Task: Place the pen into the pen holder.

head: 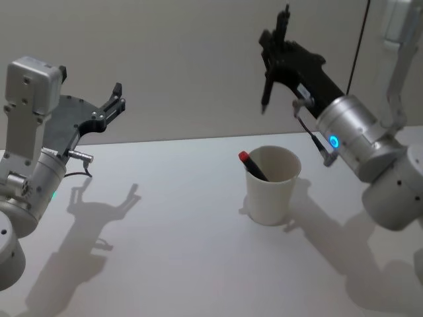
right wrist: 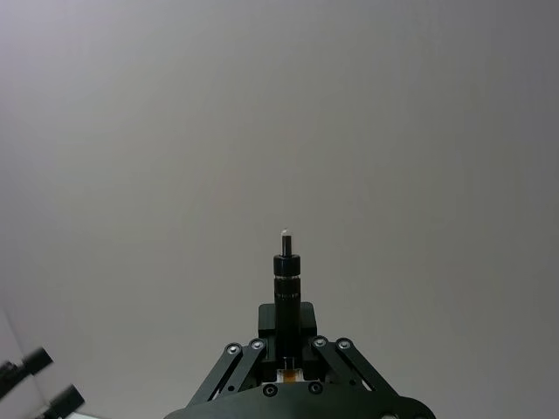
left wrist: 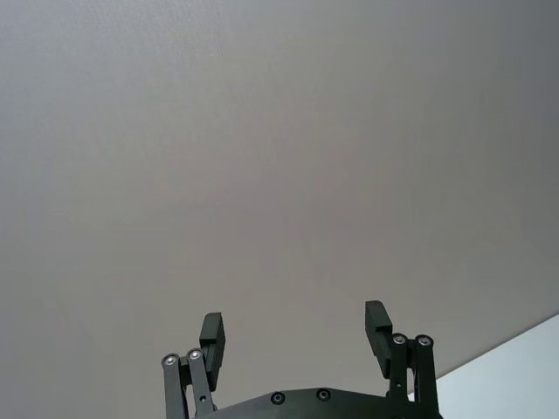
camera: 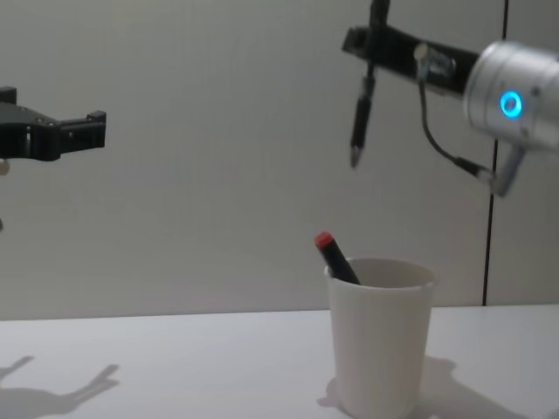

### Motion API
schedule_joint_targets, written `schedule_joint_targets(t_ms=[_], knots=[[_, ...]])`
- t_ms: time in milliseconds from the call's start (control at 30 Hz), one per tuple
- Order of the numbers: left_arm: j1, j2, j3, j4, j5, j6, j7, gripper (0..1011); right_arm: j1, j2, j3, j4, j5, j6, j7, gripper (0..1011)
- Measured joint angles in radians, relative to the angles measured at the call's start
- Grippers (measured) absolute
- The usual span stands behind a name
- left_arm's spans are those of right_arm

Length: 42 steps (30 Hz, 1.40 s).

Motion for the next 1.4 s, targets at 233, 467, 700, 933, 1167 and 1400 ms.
schedule_joint_targets(t_ms=[233, 467, 700, 933, 1167, 1400], knots=[[-0.001, 0.002, -0.004, -0.002, 0.003, 0.005, 0.007, 1001, -0.043, 0.037, -0.006, -0.025, -0.097, 0.001, -0.016, 131], [-0.001, 0.003, -0.005, -0.002, 0.005, 0.007, 0.011, 1001, -0.086, 0.071, -0.014, -0.043, -0.191, 0.002, -0.033, 131], [-0.002, 0.004, -0.006, -0.003, 0.005, 0.008, 0.013, 1001, -0.13, 0.105, -0.024, -0.051, -0.297, 0.004, -0.047, 131], [-0.002, 0.004, -0.007, -0.003, 0.006, 0.009, 0.014, 1001, -0.162, 0.126, -0.037, -0.047, -0.386, -0.011, -0.05, 131], [-0.002, 0.004, -0.007, -0.003, 0.006, 0.009, 0.014, 1001, -0.176, 0.133, -0.043, -0.047, -0.435, -0.06, -0.05, 131], [-0.002, 0.004, -0.007, -0.003, 0.006, 0.009, 0.015, 1001, -0.174, 0.129, -0.046, -0.055, -0.458, -0.106, -0.045, 131]])
